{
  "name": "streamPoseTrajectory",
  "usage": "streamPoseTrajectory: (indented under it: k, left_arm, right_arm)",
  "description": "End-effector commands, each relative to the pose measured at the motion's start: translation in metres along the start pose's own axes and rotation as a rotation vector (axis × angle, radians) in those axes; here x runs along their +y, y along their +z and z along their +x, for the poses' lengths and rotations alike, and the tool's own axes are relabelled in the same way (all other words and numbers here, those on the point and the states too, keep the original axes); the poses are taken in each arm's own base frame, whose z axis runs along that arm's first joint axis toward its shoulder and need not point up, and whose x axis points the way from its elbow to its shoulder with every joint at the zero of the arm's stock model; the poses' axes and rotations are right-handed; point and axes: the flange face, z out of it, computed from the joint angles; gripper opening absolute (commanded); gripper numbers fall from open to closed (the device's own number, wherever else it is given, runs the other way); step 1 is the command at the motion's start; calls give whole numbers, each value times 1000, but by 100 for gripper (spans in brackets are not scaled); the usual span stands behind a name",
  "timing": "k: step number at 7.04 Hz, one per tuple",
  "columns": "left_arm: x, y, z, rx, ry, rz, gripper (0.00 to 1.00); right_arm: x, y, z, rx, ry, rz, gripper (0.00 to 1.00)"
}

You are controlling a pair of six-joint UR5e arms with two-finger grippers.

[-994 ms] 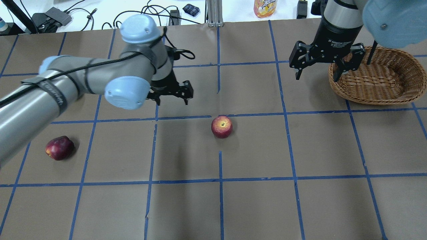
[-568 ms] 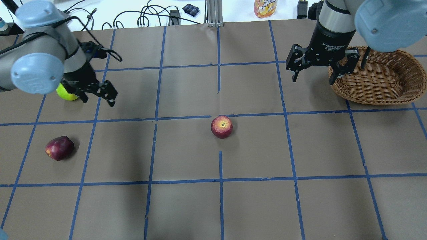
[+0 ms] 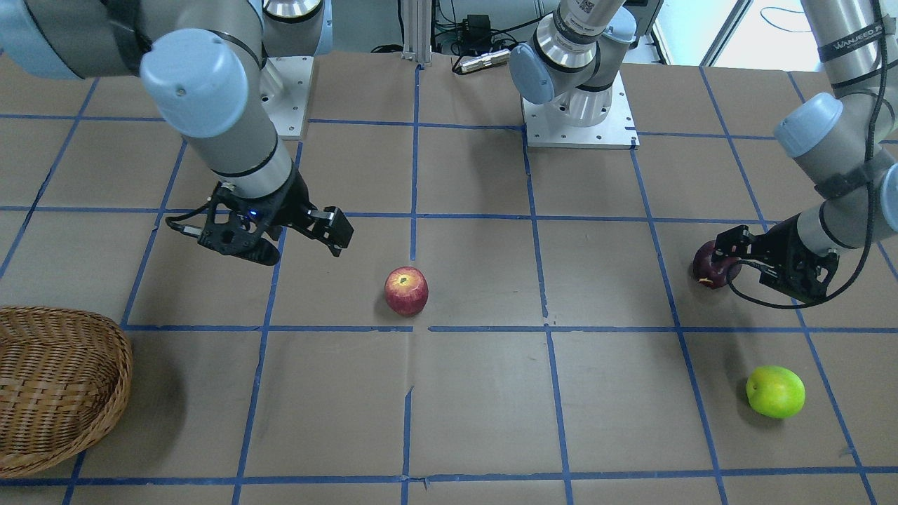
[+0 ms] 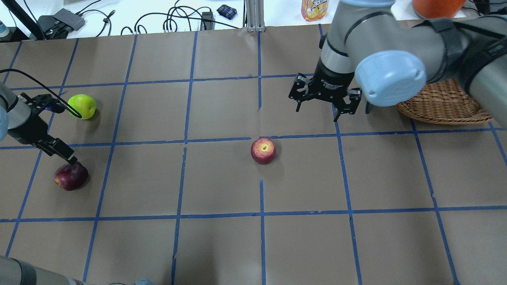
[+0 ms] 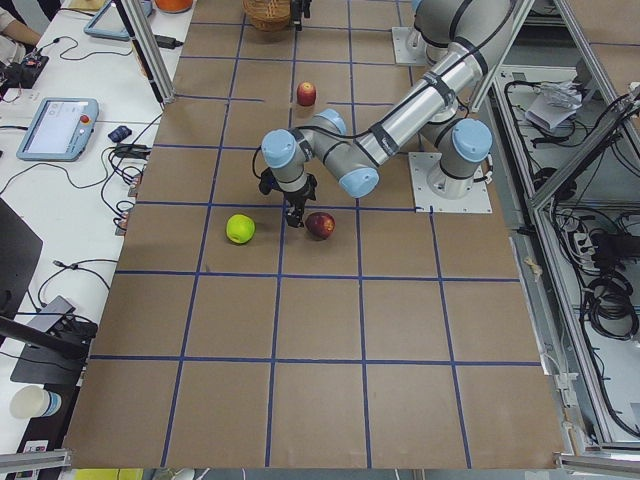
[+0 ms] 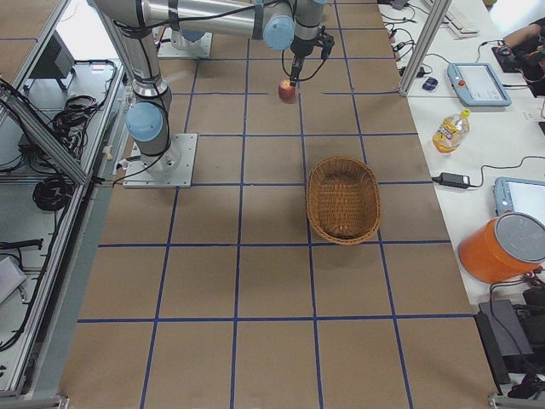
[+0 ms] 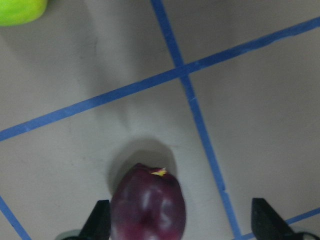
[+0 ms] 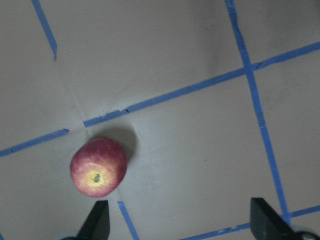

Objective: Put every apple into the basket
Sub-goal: 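Move left gripper to dark red apple while right approaches red apple, then grasp dark red apple with left gripper while right grasps red apple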

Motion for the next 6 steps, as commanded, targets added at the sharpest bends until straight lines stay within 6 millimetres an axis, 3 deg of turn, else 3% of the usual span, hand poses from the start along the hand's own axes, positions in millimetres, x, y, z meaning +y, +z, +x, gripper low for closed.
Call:
streamPoseTrajectory:
  k: [1,4,5,6]
  left_arm:
    - [8,35,2,60,30,-33,100]
    - [9,56,3,82,18,-39,100]
    - [8,58,2,82,18,-39,76]
    - [6,53,0,72,20,-38,44]
  right_arm:
    - [26,69,-65,34,103,43,100]
    - [28,129,-90,69,109,59,100]
    - [28,138,-91,76,104,45,100]
    - [24,154,-92,86,104,34,100]
